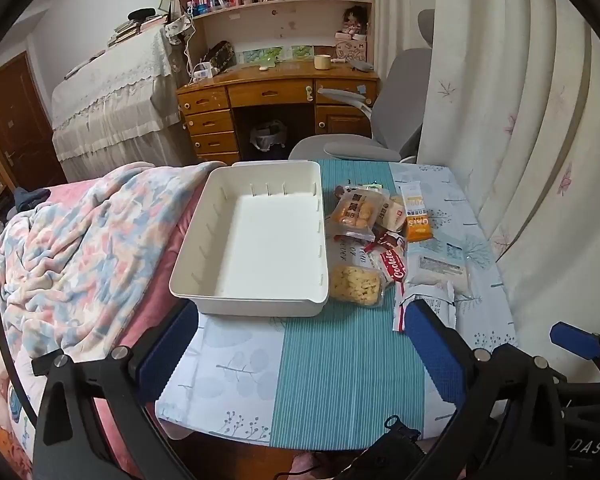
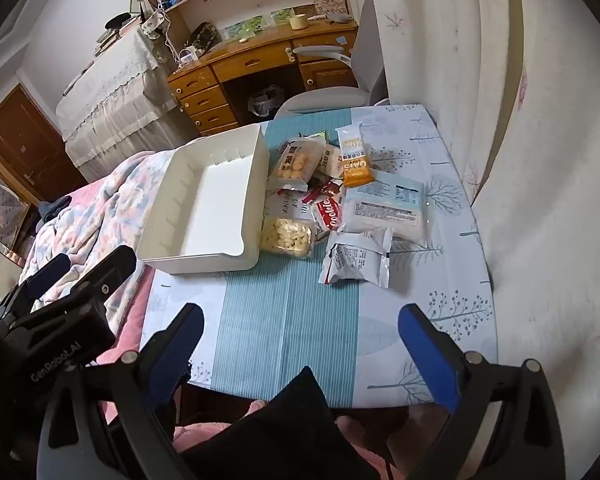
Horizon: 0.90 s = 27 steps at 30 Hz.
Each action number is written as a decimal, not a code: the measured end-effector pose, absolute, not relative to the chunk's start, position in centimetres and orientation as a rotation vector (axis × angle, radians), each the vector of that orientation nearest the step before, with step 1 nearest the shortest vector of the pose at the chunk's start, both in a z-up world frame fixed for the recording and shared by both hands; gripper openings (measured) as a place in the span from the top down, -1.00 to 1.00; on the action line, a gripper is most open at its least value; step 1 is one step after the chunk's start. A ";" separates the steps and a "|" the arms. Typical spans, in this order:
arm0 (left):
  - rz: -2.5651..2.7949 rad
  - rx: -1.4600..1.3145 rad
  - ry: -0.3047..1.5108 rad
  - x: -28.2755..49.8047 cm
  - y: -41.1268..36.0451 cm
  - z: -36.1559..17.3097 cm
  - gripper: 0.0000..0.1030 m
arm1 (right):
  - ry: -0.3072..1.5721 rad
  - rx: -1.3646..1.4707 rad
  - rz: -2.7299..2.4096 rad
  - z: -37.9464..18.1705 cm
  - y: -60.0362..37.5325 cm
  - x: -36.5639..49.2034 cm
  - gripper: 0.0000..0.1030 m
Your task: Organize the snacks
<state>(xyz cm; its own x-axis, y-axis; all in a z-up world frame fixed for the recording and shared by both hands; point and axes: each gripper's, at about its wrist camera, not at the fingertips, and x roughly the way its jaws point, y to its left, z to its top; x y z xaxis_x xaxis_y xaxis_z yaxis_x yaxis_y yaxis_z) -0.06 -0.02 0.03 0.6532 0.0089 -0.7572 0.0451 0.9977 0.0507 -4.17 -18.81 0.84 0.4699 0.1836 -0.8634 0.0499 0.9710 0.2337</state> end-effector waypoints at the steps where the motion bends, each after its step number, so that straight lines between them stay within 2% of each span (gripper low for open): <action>1: -0.023 0.066 0.864 0.0 0.0 0.0 -0.99 | 1.080 0.240 0.083 0.8 -18.8 -4.1 -0.91; 27: -0.029 0.061 0.880 0.6 -0.3 0.0 -0.99 | 1.091 0.245 0.084 0.5 -18.6 -3.2 -0.91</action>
